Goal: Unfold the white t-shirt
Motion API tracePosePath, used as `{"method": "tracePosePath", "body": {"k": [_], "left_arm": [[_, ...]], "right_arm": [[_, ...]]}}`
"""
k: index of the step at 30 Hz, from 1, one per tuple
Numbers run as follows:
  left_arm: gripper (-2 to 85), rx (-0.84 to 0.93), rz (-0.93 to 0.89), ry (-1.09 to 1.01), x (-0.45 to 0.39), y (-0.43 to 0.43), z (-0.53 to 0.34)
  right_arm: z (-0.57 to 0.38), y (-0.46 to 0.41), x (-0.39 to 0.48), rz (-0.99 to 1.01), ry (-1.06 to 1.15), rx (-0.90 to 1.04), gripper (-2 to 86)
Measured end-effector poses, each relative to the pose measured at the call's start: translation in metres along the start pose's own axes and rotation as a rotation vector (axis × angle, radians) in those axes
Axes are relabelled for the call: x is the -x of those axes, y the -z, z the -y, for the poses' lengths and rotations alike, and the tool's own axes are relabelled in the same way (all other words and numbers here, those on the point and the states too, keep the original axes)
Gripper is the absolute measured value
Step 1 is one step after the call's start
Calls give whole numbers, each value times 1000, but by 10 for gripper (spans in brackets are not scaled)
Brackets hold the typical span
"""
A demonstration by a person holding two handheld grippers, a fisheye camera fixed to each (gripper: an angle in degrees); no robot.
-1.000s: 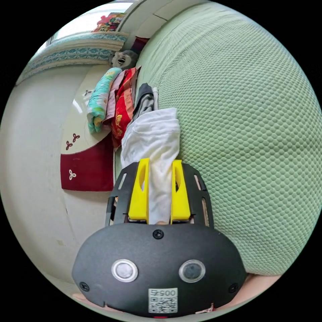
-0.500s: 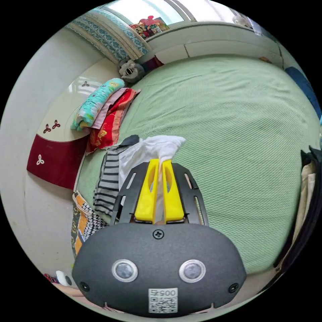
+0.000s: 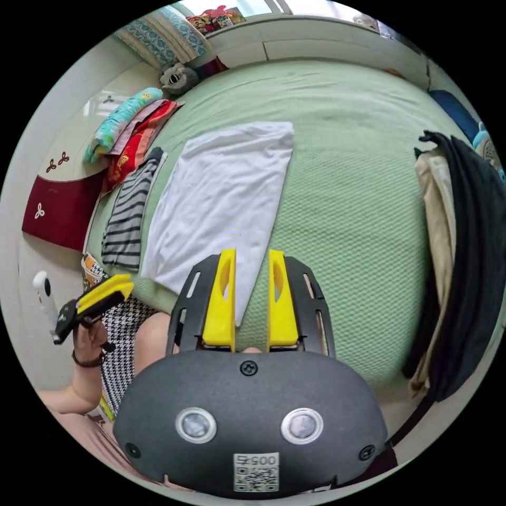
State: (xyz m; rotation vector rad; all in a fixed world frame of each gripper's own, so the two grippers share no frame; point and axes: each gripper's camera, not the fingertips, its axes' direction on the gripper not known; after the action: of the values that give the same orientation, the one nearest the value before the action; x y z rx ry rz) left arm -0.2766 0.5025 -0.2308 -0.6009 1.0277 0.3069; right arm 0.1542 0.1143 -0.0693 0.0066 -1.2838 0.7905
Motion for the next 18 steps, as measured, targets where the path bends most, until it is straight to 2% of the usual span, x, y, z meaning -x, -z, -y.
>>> {"method": "tracePosePath", "body": {"k": [3, 8, 12, 15, 18], "left_arm": [[85, 21, 19, 39, 5, -18, 14], [35, 128, 147, 58, -1, -56, 33], [12, 145, 146, 5, -10, -63, 33], [5, 162, 73, -19, -17, -60, 29], [-2, 158, 88, -45, -23, -58, 22]], "right_arm": [[-33, -21, 21, 27, 2, 41, 84], [-50, -29, 67, -123, 114, 23, 29], [-59, -25, 92, -222, 183, 34, -11], [-71, -22, 102, -297, 222, 21, -12], [-82, -26, 106, -295, 212, 40, 3]]}}
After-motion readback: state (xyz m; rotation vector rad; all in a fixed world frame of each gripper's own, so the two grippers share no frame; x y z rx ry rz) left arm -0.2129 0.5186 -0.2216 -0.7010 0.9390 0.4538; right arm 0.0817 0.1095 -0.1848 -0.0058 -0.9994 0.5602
